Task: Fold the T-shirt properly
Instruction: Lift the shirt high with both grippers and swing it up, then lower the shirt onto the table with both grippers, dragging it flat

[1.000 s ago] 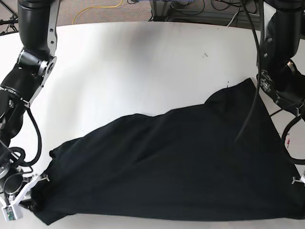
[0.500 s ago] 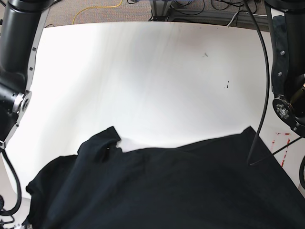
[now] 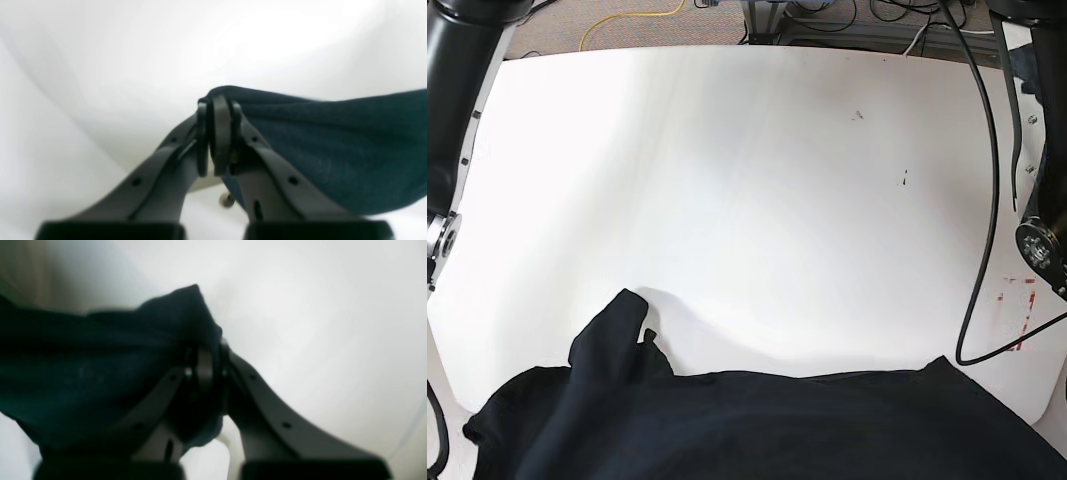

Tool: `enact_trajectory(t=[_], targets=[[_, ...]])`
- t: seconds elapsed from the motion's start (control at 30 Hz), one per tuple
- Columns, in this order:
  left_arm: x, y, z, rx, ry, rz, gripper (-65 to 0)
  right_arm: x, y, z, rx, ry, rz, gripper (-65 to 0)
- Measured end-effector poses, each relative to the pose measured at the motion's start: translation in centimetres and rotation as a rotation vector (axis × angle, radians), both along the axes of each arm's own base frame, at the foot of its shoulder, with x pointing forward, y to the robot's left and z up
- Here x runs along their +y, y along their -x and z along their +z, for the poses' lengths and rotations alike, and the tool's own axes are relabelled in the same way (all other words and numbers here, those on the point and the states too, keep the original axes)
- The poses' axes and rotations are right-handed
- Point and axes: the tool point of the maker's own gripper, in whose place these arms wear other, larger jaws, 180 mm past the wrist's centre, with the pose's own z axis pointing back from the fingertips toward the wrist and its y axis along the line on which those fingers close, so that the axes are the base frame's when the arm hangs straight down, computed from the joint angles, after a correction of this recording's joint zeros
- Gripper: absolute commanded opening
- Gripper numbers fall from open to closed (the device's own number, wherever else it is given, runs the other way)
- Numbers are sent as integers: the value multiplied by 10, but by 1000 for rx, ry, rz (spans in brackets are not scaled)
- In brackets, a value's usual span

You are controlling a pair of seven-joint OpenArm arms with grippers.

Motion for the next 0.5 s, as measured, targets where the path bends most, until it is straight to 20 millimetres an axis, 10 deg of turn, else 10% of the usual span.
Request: enact_trajectory(t=[0.5], targets=[[3,7,-122,203,-38,47,-650,-17,30,-139,157,-1,-51,-650]])
